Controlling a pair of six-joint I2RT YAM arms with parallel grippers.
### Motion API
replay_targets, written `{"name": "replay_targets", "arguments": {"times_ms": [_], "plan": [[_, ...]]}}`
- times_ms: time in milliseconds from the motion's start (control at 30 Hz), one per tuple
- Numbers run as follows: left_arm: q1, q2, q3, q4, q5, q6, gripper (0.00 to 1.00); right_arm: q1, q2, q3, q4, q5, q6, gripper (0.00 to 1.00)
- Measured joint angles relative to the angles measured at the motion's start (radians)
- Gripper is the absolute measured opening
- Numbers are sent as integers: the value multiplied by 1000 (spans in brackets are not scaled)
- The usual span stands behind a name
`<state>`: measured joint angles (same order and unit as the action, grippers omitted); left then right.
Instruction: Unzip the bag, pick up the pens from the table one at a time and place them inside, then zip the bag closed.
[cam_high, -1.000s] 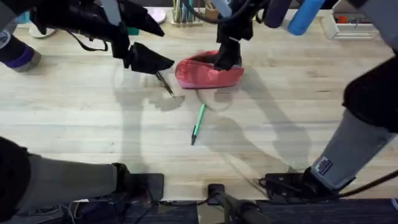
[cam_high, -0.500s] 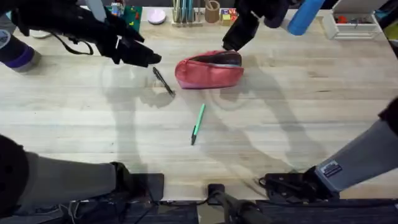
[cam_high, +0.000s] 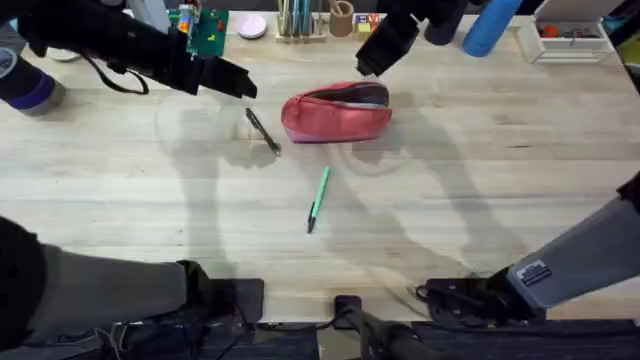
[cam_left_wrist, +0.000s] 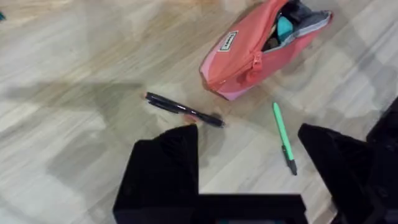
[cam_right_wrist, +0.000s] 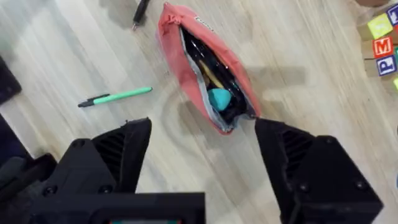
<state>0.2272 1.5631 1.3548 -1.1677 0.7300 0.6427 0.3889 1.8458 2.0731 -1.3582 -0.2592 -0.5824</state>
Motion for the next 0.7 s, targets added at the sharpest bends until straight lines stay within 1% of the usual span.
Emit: {"name": "replay_targets", "arguments": {"times_ms": [167,267,300,333,367,400,500,600,700], "plan": [[0,0,0,-26,8,-21,993,0,0,0,8,0,11,995],[0,0,0,-25,9,-50,993,0,0,0,8,0,15,996],[0,0,0,-15,6,-71,994,0,0,0,8,0,17,996],[0,0,0,-3,-1,-101,995,0,0,0,8,0,19,996],[0,0,0,10,-21,-149,995,0,0,0,8,0,22,996],[0,0,0,14,-38,-184,995,0,0,0,8,0,23,996],[-16,0,0,12,-126,-310,995,0,0,0,6,0,28,996],[-69,0,0,13,-220,-410,995,0,0,0,3,0,35,996],[-149,0,0,26,-324,-524,995,0,0,0,3,2,65,996]]}}
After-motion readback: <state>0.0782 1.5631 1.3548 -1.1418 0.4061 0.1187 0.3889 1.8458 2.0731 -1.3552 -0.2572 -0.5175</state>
